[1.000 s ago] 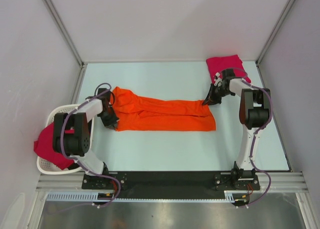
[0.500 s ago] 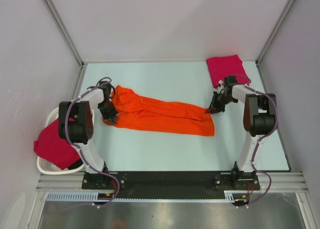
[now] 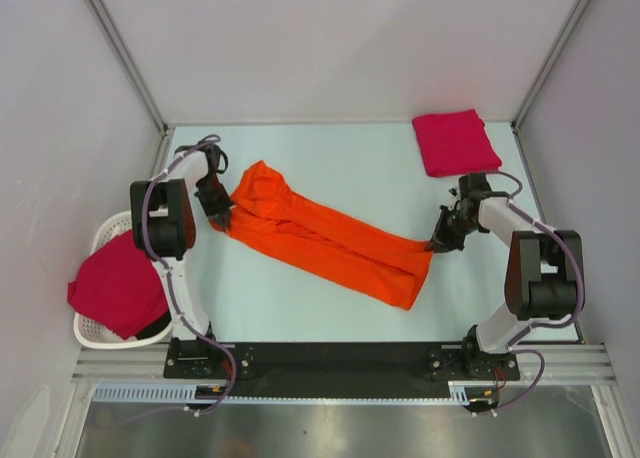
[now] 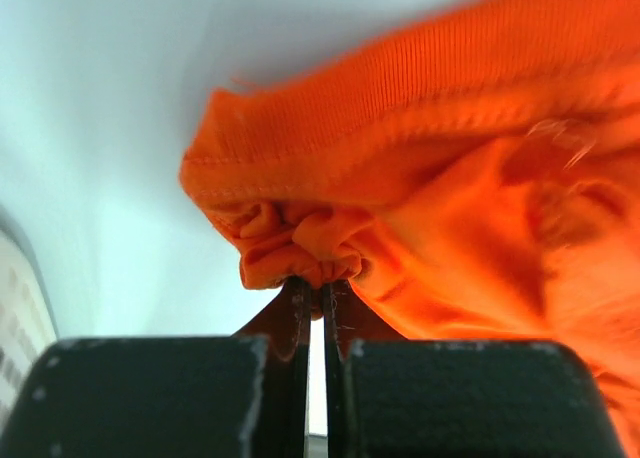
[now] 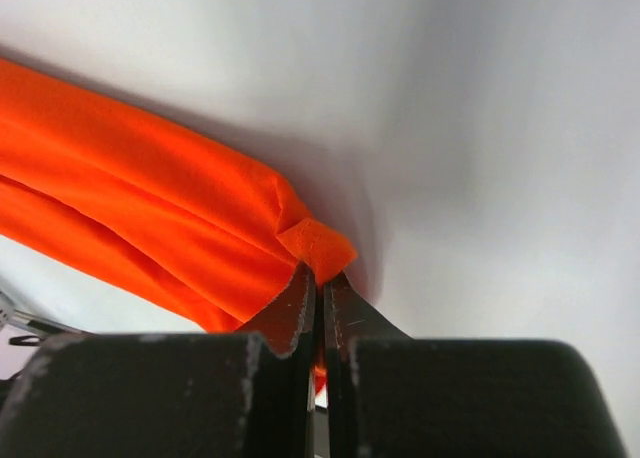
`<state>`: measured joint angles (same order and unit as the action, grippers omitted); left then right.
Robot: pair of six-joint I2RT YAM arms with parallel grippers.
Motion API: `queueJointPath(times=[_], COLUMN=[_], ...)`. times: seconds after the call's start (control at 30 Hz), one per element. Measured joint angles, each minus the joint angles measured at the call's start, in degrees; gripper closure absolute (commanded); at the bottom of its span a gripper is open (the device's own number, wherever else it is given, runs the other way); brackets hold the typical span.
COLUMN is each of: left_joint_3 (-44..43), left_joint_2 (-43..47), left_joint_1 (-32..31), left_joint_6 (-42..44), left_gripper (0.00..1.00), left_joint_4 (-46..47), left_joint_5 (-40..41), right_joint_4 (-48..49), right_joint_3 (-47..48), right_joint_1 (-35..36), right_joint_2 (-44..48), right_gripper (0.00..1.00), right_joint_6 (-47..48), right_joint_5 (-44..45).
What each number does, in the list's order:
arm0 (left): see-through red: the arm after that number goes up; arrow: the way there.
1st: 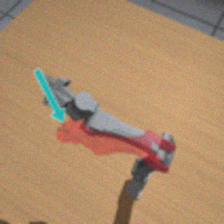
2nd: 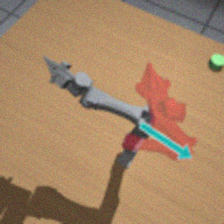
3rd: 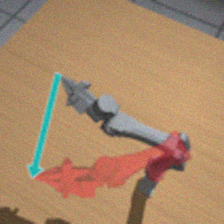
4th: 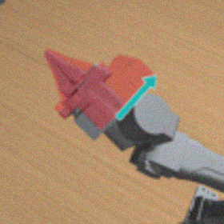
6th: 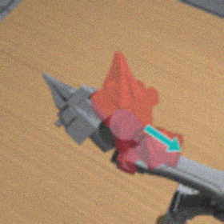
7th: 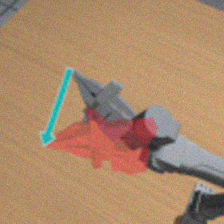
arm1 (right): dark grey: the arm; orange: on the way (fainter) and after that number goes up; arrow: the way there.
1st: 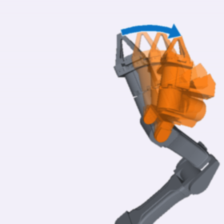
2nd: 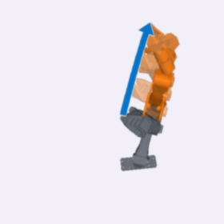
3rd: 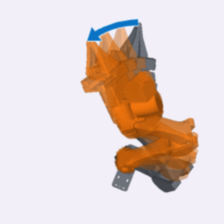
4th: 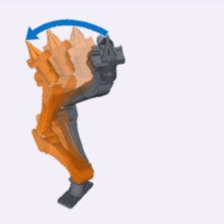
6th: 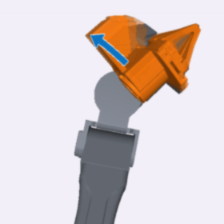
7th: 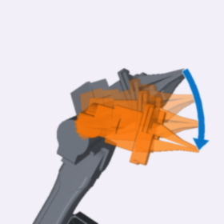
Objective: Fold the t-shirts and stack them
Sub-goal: Rotate the tshirt 90 degrees
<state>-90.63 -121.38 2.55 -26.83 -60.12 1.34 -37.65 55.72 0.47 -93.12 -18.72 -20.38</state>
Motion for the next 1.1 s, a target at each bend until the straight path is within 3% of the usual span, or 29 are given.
queueJointPath(times=[0.17, 0.33, 0.37, 0.4, 0.5, 0.57, 0.6, 0.63, 0.67, 0.7, 0.93, 1.1], left_joint_3=[-15.65, -36.79, -41.9, -45.2, -48.19, -47.95, -46.95, -44.76, -42.29, -39.36, -20.37, -4.96], left_joint_2=[-9.09, -20.5, -23.28, -25.03, -26.82, -26.84, -26.4, -25.18, -23.87, -22.25, -9.97, 4.96], left_joint_1=[0.26, -0.55, -0.87, -1.2, -1.92, -2.43, -2.69, -2.91, -3.1, -3.17, -3.5, -5.35], left_joint_6=[1.46, 2.78, 2.93, 3.04, 3.78, 4.66, 5.01, 5.38, 5.84, 5.99, 7.48, 8.41], left_gripper=[1.0, 1.0, 0.96, 0.73, 0.49, 0.33, 0.19, 0.16, 0.08, 0.07, 0.05, 0.03], left_joint_4=[-2.23, -5.73, -6.12, -6.36, -6.16, -5.77, -4.9, -3.63, -2.29, -0.76, 4.48, 6.82], left_joint_5=[0.11, 0.61, 0.59, 0.61, 0.72, 1.51, 2.08, 2.89, 4.15, 5.03, 7.89, 5.07], right_joint_4=[-0.42, -0.37, -0.2, -0.2, 0.22, 0.44, 0.44, 0.31, 0.11, 0.13, -1.44, 0.37], right_joint_3=[-4.15, -6.56, -6.99, -7.28, -7.98, -8.44, -8.61, -8.74, -8.74, -8.7, -3.5, 3.43], right_joint_1=[3.17, 6.67, 7.39, 8.11, 10.08, 10.69, 10.8, 10.82, 10.82, 10.82, 10.82, 10.93], right_joint_2=[5.35, 6.36, 6.36, 6.36, 6.4, 6.47, 6.6, 6.93, 7.48, 8.04, 11.96, 9.53], right_gripper=[1.0, 1.0, 1.0, 0.93, 0.72, 0.44, 0.13, 0.0, 0.0, 0.0, 0.0, 0.0], right_joint_6=[-1.51, -2.82, -3.23, -3.58, -3.89, -4.26, -4.46, -4.28, -4.28, -4.63, -2.93, -0.15], right_joint_5=[1.55, 1.99, 2.16, 2.23, 2.45, 2.75, 3.02, 3.48, 3.76, 4.13, 6.69, 5.11])
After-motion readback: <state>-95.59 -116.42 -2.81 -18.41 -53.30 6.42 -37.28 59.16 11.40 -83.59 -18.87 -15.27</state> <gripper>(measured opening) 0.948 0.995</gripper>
